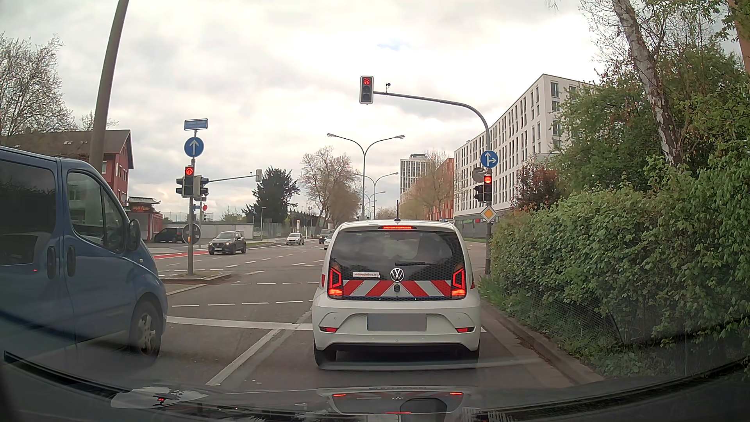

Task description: Follow the waypoints while adhering to traffic rules and regulations

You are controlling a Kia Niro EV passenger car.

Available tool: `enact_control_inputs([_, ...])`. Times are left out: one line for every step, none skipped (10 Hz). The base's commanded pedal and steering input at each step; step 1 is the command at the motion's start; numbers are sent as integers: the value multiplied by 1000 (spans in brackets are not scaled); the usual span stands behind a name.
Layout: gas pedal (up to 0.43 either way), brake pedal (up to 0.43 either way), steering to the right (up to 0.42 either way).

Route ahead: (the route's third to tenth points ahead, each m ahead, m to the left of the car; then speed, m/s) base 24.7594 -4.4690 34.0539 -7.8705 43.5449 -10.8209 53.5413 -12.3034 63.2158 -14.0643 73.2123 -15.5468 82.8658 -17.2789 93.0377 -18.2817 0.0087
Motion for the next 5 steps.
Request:
enact_control_inputs([0,183,3])
enact_control_inputs([0,183,3])
enact_control_inputs([0,183,3])
enact_control_inputs([0,183,3])
enact_control_inputs([0,183,3])
